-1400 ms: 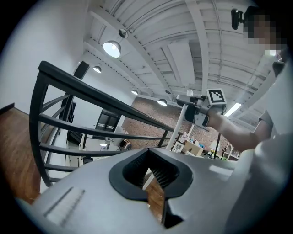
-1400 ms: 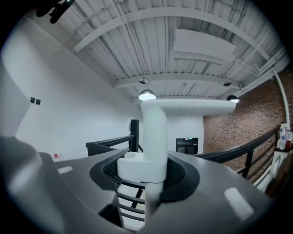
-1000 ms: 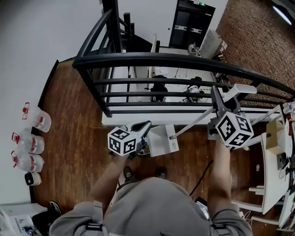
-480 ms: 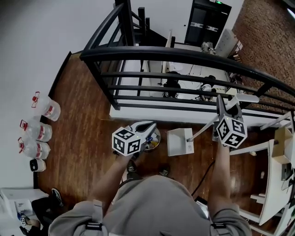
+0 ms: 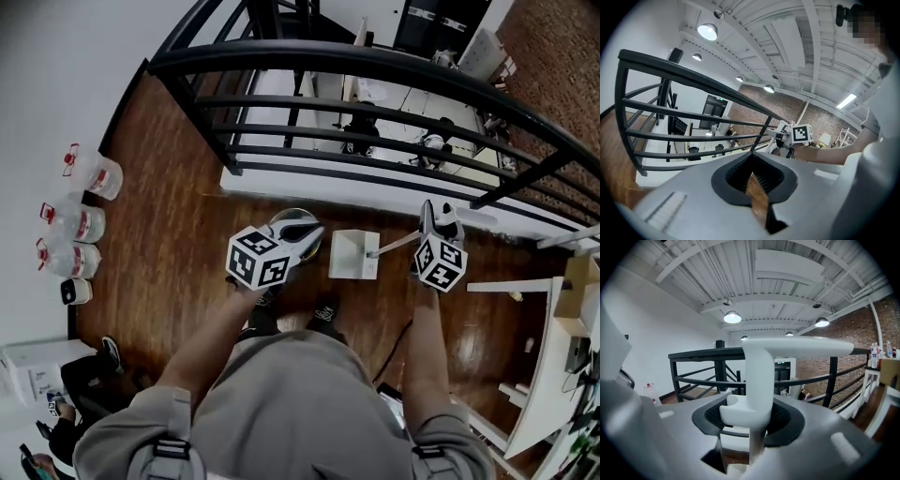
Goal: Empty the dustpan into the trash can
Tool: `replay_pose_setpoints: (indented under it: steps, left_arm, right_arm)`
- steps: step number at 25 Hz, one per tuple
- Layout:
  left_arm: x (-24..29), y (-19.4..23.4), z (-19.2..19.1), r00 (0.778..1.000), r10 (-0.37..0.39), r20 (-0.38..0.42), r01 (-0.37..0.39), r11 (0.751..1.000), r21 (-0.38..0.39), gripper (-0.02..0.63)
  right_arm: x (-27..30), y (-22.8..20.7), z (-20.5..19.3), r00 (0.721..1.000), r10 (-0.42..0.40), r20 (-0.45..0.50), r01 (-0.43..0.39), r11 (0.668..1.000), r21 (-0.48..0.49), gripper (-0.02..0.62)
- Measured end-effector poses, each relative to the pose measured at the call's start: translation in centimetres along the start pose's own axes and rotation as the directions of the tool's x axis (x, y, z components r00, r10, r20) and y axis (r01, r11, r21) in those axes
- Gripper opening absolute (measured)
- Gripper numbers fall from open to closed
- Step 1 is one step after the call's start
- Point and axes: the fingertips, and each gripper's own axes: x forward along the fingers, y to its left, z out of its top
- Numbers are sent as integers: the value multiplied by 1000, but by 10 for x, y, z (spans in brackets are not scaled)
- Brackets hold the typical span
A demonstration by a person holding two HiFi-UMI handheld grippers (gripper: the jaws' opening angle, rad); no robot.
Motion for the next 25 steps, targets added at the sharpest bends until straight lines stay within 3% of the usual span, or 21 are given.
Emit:
replay_pose_setpoints:
  steps: [12,23,25]
  left_arm:
    - [2,3,-23,997,53,-58,-55,998,-28,5]
    - [20,-16,-21,998,4,-56,-7,999,-38,5]
    - [27,-20,-21,998,-8,-58,6,999,-41,5]
  right_arm:
    - [24,4,-101,992,60,-108,-63,998,-29,187]
    - [1,-49,-132,977,-11,-214,15,1000,18,189]
    - [0,-55,-133,974,0,-225,5,1000,24,215]
